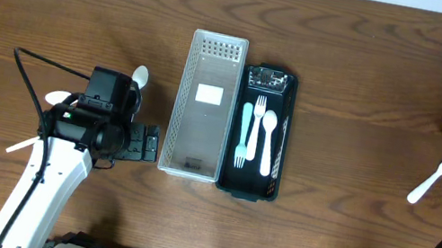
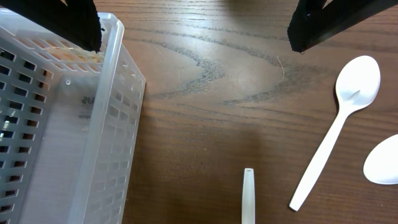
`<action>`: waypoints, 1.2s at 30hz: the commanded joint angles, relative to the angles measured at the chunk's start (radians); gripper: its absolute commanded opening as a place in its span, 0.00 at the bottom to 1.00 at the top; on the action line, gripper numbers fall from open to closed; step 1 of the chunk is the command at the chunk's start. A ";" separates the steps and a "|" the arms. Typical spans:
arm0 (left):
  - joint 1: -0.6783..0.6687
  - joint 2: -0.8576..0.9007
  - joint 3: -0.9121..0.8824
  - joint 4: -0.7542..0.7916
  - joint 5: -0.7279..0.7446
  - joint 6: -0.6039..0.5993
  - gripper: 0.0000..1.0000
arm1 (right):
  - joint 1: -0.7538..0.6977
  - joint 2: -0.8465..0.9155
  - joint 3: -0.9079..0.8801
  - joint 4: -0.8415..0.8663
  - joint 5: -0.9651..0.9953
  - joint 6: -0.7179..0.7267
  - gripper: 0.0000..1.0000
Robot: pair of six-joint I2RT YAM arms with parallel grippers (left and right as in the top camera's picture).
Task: Pack container
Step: 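Move the right gripper to the last white fork and grasp it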
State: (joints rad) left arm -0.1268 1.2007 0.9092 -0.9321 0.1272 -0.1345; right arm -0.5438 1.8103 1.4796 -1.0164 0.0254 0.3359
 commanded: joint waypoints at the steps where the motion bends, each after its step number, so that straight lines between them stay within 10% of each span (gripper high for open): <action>1: 0.004 0.000 0.013 -0.003 -0.011 0.002 0.98 | -0.016 0.047 -0.004 0.019 0.001 -0.049 0.87; 36: 0.004 0.000 0.013 -0.003 -0.011 0.002 0.98 | -0.028 0.335 -0.005 0.182 0.000 -0.064 0.94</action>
State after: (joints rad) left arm -0.1268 1.2007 0.9092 -0.9321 0.1272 -0.1345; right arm -0.5617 2.1159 1.4788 -0.8379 0.0223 0.2802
